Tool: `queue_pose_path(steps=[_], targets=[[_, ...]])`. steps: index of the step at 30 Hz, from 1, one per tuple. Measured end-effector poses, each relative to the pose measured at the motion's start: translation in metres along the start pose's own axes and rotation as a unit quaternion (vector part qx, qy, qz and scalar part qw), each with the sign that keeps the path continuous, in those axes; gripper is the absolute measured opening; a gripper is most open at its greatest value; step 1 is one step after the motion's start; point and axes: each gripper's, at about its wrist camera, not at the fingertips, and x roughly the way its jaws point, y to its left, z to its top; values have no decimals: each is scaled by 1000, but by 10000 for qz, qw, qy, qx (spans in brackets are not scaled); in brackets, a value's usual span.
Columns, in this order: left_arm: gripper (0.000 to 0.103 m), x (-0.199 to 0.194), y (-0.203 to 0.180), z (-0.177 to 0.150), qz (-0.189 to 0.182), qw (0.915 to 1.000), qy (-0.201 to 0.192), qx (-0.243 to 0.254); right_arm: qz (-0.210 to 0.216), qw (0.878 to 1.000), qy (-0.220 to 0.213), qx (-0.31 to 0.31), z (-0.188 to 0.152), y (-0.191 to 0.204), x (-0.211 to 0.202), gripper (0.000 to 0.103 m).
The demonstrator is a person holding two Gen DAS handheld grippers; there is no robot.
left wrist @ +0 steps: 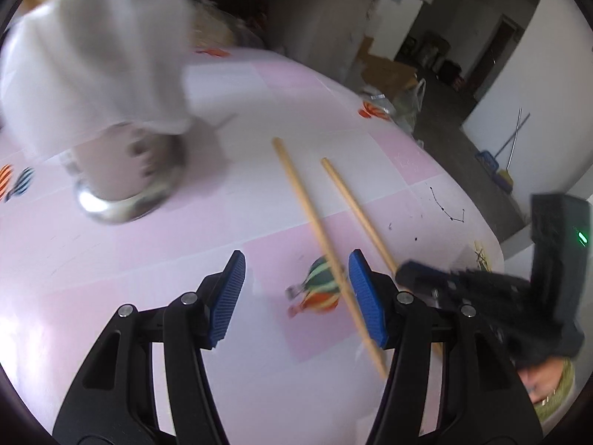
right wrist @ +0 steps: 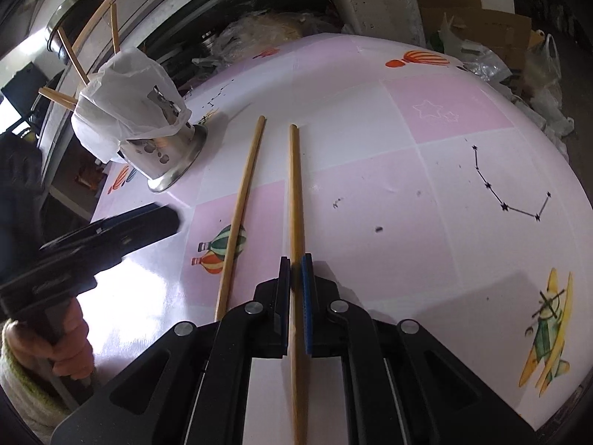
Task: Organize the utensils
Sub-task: 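Close the right tool on a bamboo chopstick while the left tool closes on another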
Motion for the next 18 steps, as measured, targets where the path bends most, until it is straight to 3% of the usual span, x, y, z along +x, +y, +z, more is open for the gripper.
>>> queue_pose_path(steps=[2,7,12,18], targets=[[52,16,-7,7,8,9999,137,44,37,10000,-7,50,-2,-1,-1,6],[32,43,-19,13,96,9989,446,123,101,9999,-7,70,-3,-2,-1,6],[9,48,-26,12,487,9972,452,353,174,9998,-6,95,-3,-5,-1,6],[7,38,-18,9,693,9960,509,239,230,9997,16,116,-3,-6,-1,6]])
